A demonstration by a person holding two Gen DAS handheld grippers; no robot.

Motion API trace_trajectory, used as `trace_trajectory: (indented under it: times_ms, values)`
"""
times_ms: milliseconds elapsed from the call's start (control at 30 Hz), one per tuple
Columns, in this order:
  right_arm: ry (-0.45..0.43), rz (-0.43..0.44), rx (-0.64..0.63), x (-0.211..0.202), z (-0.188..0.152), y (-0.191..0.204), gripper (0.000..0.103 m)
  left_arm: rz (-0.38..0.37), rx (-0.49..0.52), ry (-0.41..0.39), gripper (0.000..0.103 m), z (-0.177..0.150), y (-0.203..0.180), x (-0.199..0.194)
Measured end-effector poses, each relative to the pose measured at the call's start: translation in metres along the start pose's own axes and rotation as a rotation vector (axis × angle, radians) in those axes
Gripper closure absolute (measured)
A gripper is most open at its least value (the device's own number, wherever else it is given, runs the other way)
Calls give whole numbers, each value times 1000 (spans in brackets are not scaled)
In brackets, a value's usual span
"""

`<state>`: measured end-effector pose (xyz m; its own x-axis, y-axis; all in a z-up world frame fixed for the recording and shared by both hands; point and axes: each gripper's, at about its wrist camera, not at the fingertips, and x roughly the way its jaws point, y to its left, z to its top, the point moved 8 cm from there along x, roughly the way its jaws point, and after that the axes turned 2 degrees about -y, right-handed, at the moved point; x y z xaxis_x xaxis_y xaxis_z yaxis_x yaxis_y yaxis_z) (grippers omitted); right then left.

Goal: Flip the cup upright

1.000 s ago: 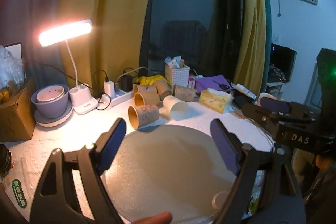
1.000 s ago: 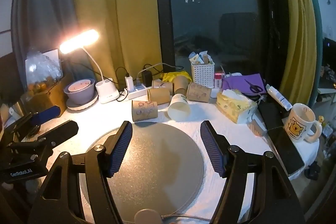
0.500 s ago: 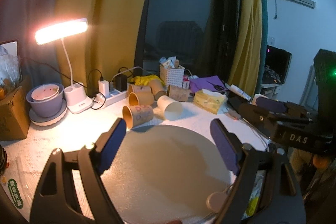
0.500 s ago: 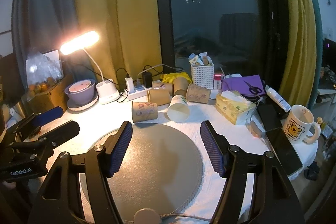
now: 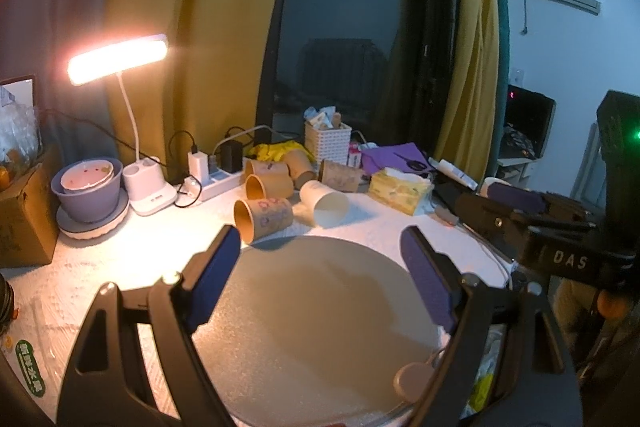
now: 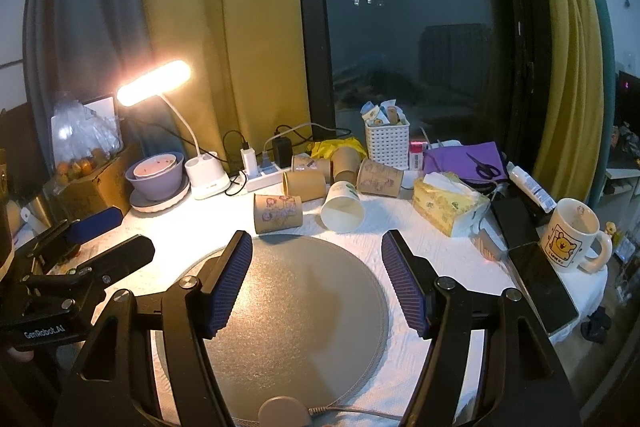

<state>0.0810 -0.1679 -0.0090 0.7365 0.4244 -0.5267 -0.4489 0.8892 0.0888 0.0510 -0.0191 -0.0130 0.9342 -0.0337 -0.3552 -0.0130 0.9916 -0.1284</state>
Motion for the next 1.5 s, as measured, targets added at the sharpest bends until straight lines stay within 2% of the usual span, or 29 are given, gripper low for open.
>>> trace_trajectory:
  times_ms: [1500]
  values:
    - [-4, 0, -2, -1, 0, 0, 33, -14, 2, 14, 20, -4, 0, 2]
